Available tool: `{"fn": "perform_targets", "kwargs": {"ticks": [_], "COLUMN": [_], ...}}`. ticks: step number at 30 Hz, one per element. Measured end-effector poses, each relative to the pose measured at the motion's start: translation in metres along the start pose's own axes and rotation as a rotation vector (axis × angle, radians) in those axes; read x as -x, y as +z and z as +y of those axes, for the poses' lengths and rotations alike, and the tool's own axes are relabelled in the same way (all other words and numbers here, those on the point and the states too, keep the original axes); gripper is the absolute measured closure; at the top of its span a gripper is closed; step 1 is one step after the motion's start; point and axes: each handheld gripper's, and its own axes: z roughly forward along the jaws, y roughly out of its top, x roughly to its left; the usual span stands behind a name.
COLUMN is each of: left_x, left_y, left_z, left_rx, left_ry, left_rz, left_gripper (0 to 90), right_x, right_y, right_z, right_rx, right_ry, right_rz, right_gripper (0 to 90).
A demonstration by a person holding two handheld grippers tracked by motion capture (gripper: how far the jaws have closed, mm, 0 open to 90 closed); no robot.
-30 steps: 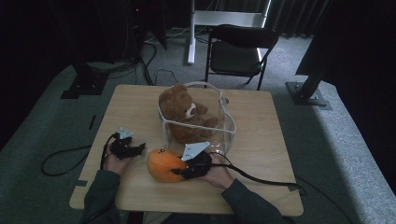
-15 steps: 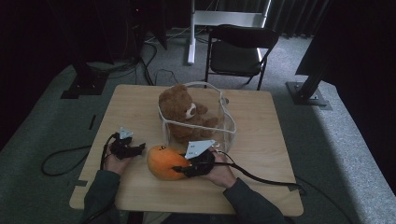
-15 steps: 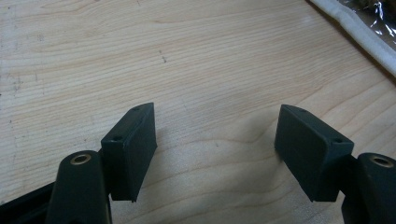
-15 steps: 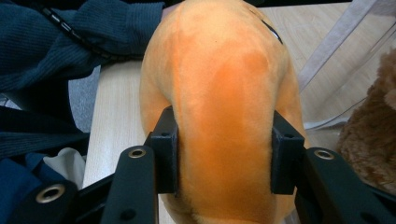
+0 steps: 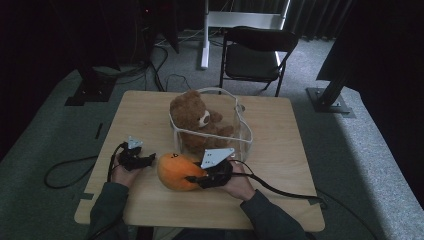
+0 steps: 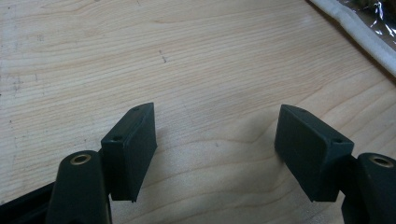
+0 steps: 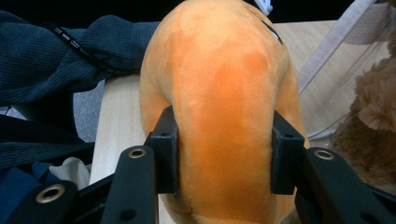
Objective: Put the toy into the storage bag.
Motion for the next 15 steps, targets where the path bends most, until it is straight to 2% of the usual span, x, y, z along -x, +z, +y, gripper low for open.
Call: {"fn": "perform_targets", "kwargs": {"ticks": [15], "left_x": [0.000], "left_y": [0.000], "left_z": [0.000], "left_rx": [0.001], "left_ry": [0.000], "left_rz": [0.000], "left_gripper": [30.0], "right_x": [0.000], "right_y": [-0.011], "right_z": [0.005], "right_rx": [0.037], "right_ry": [-0.003], "right_rz": [-0.004], "right_gripper": [55.3]}}
